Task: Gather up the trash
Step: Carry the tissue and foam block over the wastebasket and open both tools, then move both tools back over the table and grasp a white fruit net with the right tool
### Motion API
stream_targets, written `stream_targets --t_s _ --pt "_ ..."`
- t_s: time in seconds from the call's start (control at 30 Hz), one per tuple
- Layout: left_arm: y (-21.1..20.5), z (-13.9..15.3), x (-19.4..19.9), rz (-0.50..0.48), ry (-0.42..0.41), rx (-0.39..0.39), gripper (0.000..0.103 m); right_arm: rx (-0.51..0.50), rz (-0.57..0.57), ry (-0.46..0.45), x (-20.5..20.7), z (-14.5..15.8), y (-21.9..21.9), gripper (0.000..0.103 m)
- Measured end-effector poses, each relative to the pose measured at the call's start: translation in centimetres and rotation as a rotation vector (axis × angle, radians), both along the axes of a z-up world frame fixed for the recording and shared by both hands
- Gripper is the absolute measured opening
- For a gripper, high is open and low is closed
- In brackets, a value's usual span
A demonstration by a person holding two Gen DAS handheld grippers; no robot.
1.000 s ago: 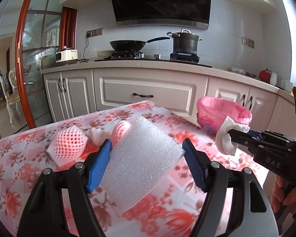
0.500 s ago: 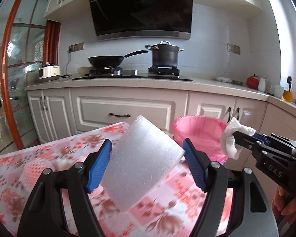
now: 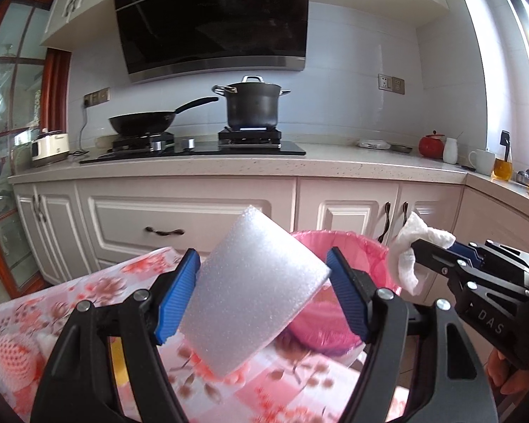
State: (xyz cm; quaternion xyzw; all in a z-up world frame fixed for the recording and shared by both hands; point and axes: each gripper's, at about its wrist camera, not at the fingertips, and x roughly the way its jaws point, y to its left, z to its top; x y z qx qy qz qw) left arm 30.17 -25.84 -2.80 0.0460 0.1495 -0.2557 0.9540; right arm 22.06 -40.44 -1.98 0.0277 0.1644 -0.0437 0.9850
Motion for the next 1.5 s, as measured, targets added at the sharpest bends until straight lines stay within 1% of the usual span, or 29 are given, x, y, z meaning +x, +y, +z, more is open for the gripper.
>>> stream_targets --t_s 0.13,0.3,0.4,0.6,0.63,0.67,0.7,0.77,0.83,0.9,1.0,1.13,1.23,1.3,1.37,1.5 --pt "-2.6 -0.3 2.7 -0.025 0.007 0.0 0.072 0.02 -0.009 0.0 2.2 -0.3 -2.6 0.023" --pt "-5.8 -0.8 6.9 -0.049 0.046 -0.011 0.072 0.047 -0.042 -0.004 4.4 -0.8 -6.0 0.023" --pt "-7.2 -1.3 8.7 -0.055 0.064 -0.017 0.072 0.066 -0.053 0.004 5.9 -1.3 -7.8 0.023" --pt "-9.7 -2.6 12.3 -0.061 0.127 -0.052 0.074 0.08 -0.046 0.015 8.2 -2.5 -9.4 0.024" --pt "-10.2 -2.9 12.8 -0.069 0.141 -0.056 0.076 0.081 -0.041 0.02 8.5 -2.9 -9.4 0.025" --pt "-10.7 -3.1 13.4 -0.081 0.157 -0.058 0.077 0.085 -0.031 0.033 8.9 -3.4 -9.6 0.027" --pt "-11.0 -3.3 13.6 -0.082 0.167 -0.055 0.081 0.087 -0.026 0.043 9.1 -3.7 -9.6 0.03" --pt "-11.4 -3.6 14.2 -0.066 0.172 -0.047 0.086 0.099 -0.04 0.059 9.3 -4.6 -9.9 0.05" --pt "-11.1 -3.5 14.1 -0.059 0.158 -0.044 0.087 0.128 -0.048 0.053 8.9 -5.0 -10.3 0.056" --pt "-10.6 -3.4 13.8 -0.052 0.147 -0.044 0.089 0.137 -0.057 0.051 8.3 -5.2 -10.5 0.056" --pt "-9.2 -3.4 13.2 -0.035 0.147 -0.049 0.089 0.142 -0.065 0.047 7.4 -5.1 -10.7 0.056" --pt "-7.4 -3.2 11.8 -0.016 0.122 -0.027 0.091 0.14 -0.062 0.031 6.2 -4.3 -10.2 0.056" --pt "-5.8 -2.8 10.5 0.001 0.103 -0.015 0.095 0.131 -0.046 0.021 5.1 -3.4 -9.2 0.057" --pt "-4.1 -2.5 9.2 0.014 0.094 -0.025 0.098 0.115 -0.035 0.021 4.4 -2.8 -8.1 0.059" --pt "-2.3 -2.1 7.7 0.036 0.081 -0.028 0.098 0.111 -0.021 0.017 3.6 -2.1 -7.0 0.065" --pt "1.4 -1.7 4.5 0.068 0.061 -0.029 0.098 0.123 0.013 0.014 2.1 -1.2 -4.5 0.072"
